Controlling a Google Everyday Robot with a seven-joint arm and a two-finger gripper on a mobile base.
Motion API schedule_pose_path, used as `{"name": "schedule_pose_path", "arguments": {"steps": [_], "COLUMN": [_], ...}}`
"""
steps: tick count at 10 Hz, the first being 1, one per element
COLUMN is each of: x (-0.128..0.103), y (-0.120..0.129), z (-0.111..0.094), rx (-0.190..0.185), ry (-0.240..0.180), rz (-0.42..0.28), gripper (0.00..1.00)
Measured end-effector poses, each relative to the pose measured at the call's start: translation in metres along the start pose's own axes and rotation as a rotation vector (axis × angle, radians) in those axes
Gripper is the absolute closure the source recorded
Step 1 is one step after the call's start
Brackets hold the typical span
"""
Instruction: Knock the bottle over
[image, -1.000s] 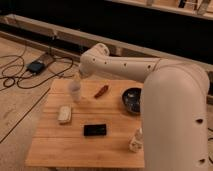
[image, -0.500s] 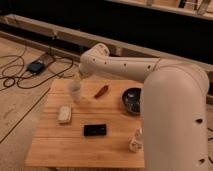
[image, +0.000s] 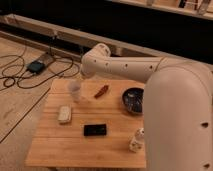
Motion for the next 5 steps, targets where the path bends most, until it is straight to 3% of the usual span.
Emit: {"name": "schedule_pose_path", "arguments": {"steps": [1, 5], "x": [0.017, 0.079], "y": [-0.011, -0.027], "z": [-0.010, -0.043], "rx": [0.040, 0.132], "ry": [0.003, -0.017], "rz": [0.023, 0.130], "gripper": [0.39, 0.39]}}
